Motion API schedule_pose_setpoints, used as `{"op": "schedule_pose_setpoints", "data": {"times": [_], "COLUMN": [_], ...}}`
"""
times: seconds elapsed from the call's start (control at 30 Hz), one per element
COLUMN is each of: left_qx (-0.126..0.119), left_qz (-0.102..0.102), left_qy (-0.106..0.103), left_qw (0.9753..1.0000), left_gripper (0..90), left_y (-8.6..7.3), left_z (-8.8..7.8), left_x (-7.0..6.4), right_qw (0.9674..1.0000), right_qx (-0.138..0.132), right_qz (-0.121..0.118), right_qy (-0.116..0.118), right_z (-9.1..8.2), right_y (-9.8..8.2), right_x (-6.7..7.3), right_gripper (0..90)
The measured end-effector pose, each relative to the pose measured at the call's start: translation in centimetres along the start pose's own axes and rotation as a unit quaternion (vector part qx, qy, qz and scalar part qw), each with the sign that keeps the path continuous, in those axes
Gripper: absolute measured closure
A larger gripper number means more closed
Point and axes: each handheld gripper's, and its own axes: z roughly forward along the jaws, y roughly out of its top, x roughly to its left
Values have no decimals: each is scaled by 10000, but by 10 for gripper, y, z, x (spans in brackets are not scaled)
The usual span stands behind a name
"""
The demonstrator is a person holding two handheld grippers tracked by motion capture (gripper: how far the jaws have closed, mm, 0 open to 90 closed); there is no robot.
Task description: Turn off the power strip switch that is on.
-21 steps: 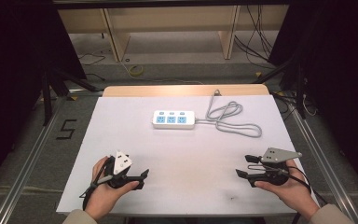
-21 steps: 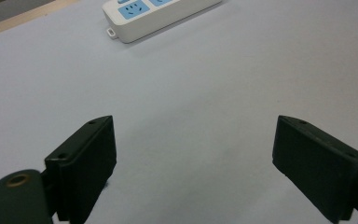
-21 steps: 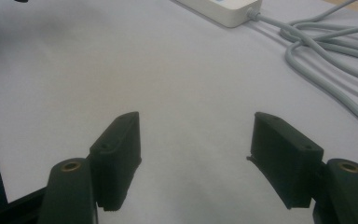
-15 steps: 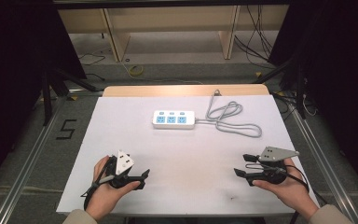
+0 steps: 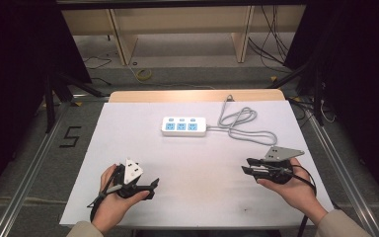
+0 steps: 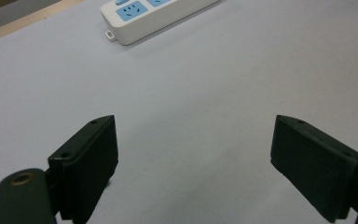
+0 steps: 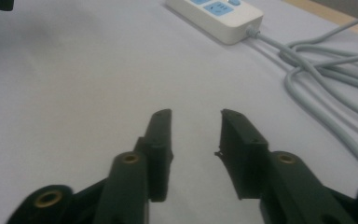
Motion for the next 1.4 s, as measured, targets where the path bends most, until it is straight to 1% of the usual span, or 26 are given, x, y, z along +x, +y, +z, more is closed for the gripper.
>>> {"op": "schedule_pose_setpoints", "data": {"times": [0.07, 0.13, 0.2, 0.23, 0.43, 0.53, 0.7, 0.93, 1.1, 1.17, 1.37, 1.4], "left_qx": [-10, 11, 7, 10, 38, 17, 12, 9, 41, 38, 35, 35], "left_qz": [-23, 26, 23, 23, -18, -50, -20, 8, 8, 2, 11, 10], "left_qy": [8, -11, -21, -16, 17, 37, 37, 34, 4, 7, -5, -6], "left_qw": [10000, 10000, 10000, 10000, 10000, 10000, 10000, 10000, 10000, 10000, 10000, 10000], "left_gripper": [151, 151, 152, 152, 155, 155, 155, 155, 156, 156, 157, 157], "left_y": [0, 1, 1, 1, 1, 0, 1, 1, 1, 1, 1, 1], "left_z": [0, 0, 1, 1, 1, 1, 1, 2, 2, 2, 3, 3], "left_x": [0, -1, -2, -2, -1, -1, -1, -1, -2, -2, -2, -2], "right_qw": [10000, 9999, 9999, 9998, 9998, 9997, 9993, 9992, 9992, 9993, 9987, 9988], "right_qx": [-2, 13, 41, 42, 37, 77, 209, 261, 265, 259, 313, 320], "right_qz": [-39, -68, -79, -90, -59, -103, -162, -218, -189, -137, -271, -254], "right_qy": [-72, -94, -139, -143, -204, -221, -263, -231, -232, -247, -290, -276], "right_z": [3, 7, 11, 13, 31, 41, 57, 78, 89, 93, 103, 105], "right_y": [5, 10, 16, 19, 38, 46, 59, 75, 83, 86, 96, 97], "right_x": [0, -1, -1, -2, -5, -6, -9, -10, -12, -12, -13, -13], "right_gripper": [767, 835, 891, 900, 900, 900, 900, 900, 900, 900, 900, 900]}}
